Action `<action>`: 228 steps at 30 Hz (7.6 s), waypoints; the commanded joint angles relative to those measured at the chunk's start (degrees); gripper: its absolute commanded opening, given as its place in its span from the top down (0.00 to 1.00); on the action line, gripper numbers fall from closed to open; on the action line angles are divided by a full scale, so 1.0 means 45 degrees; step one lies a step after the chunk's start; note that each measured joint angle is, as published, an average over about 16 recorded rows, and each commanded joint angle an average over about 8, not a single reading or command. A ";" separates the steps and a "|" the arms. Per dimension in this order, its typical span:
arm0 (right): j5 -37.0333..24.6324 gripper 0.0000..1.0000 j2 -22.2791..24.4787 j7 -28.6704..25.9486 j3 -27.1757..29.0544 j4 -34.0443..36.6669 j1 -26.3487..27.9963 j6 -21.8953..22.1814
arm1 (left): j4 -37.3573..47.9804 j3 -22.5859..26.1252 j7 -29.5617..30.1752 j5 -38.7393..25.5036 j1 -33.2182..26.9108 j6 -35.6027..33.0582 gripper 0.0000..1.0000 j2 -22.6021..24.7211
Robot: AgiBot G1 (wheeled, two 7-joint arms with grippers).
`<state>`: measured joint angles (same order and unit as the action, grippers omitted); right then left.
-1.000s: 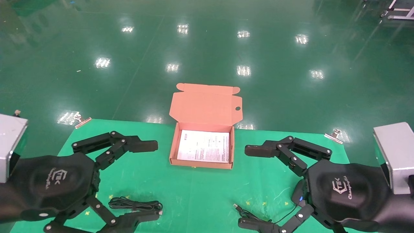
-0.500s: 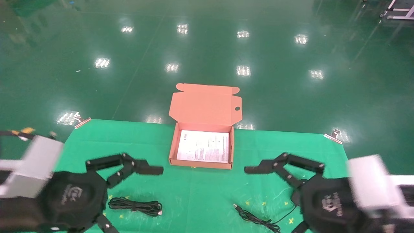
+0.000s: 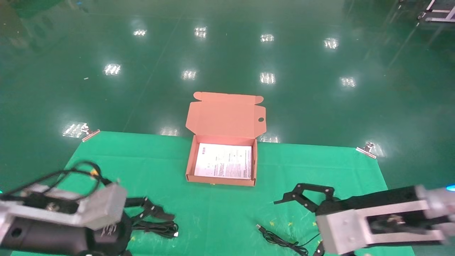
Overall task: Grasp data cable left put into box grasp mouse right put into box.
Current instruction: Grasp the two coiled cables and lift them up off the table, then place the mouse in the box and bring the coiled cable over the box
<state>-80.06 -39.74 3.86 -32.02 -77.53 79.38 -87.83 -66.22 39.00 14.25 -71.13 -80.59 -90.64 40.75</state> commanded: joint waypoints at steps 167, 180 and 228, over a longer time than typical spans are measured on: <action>-0.6512 1.00 -0.8426 -0.2012 -0.1191 0.8283 0.5853 0.8335 | 0.6329 0.4317 0.0772 -1.1065 -0.7018 0.8479 1.00 0.6017; -0.5018 1.00 -0.8601 -0.3177 -0.4094 0.8113 0.5397 0.9291 | 0.5296 0.4826 0.2651 -1.2441 -0.6925 0.7331 1.00 0.5123; -0.1579 0.00 -0.8224 -0.6090 -1.0613 0.8342 0.4459 1.1649 | 0.3090 0.4940 0.3983 -1.2887 -0.6223 0.7030 1.00 0.4609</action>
<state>-87.26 -76.61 -23.63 -79.69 -39.86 99.77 -35.57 -51.84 61.22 31.70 -128.78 -108.24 -58.49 61.82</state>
